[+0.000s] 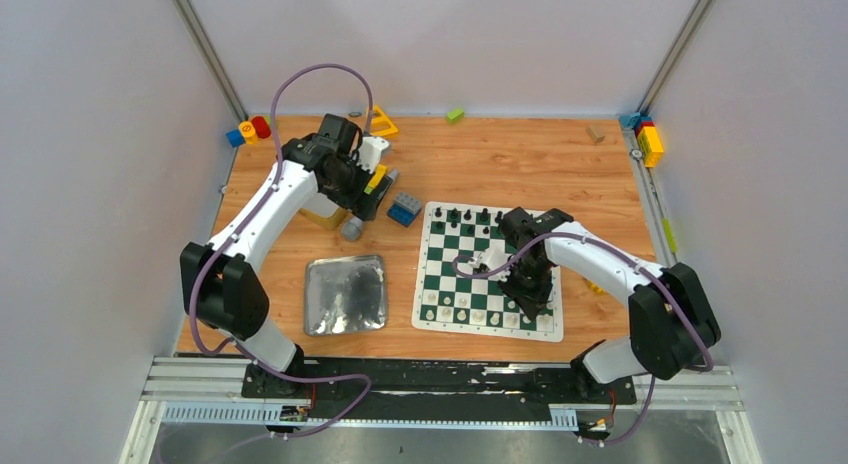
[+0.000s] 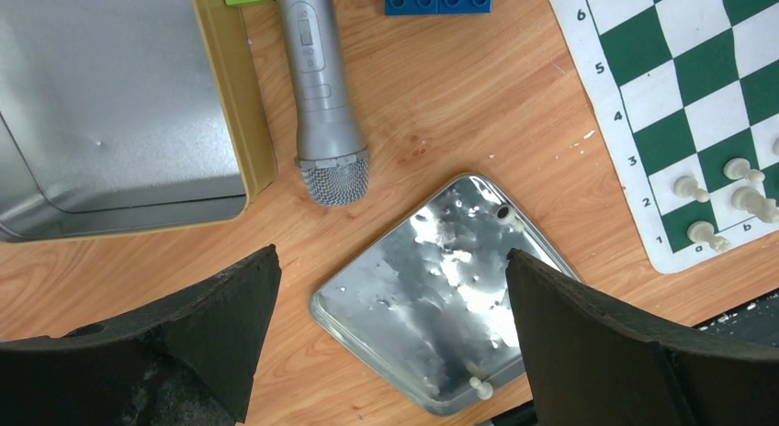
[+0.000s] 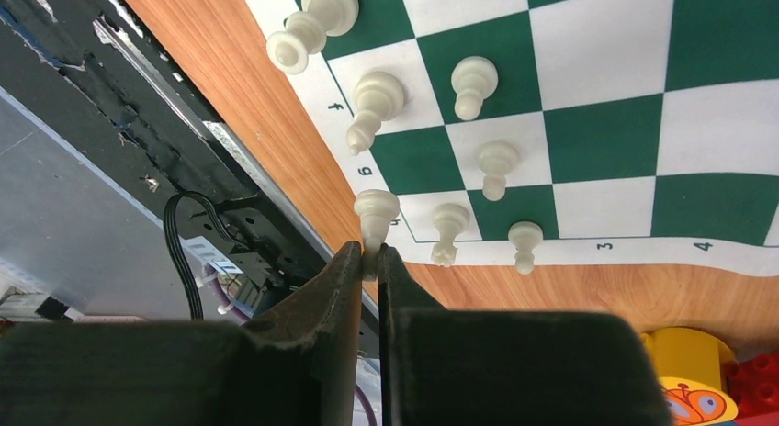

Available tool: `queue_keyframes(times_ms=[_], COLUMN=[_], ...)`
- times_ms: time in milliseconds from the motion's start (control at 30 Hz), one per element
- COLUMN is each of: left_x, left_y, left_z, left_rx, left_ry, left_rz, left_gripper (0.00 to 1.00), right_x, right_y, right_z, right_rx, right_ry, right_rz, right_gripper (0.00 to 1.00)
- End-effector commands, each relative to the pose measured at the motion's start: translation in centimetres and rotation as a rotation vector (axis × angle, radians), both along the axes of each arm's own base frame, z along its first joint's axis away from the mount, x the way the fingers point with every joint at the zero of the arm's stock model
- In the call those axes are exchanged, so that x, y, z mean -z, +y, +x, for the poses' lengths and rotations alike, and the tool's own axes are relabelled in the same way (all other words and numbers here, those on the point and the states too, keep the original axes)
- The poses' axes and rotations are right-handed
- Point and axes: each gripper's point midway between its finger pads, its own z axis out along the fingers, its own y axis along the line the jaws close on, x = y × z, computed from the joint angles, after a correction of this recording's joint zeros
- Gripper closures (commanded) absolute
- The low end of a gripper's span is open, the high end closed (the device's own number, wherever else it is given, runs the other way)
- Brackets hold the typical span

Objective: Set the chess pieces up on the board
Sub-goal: Place the chess piece on the chessboard.

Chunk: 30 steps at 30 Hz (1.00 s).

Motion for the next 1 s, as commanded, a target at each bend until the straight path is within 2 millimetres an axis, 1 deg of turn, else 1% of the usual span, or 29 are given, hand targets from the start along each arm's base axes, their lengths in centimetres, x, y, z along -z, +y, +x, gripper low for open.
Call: queue_keyframes(times_ms=[0,267,633,967], left_x=[-1.9,-1.9,-1.9,-1.9], left_y=[0.0,0.0,0.0,0.0], left_z=[0.2,0.0,-0.1,-0.1], left_rx=[0.012,0.014,0.019,0.021], left_ry=[-0.070,-0.075,-0.078,-0.080], left_rz=[-0.018,-0.021,-0.023,-0.022], left_gripper=[0.00,0.00,0.00,0.00], right_x=[0.8,1.4,2.3,2.7], right_y=[0.2,-0.2,-0.5,-0.2], right_z=[0.5,0.6,0.2,0.3], right_rx=[0.000,-0.012,-0.021,-0.026], right_ry=[-0.011,0.005,0.042,0.050], right_rz=[-0.036,-0.085,-0.116,-0.119], right_gripper=[1.00,1.00,0.99,0.99])
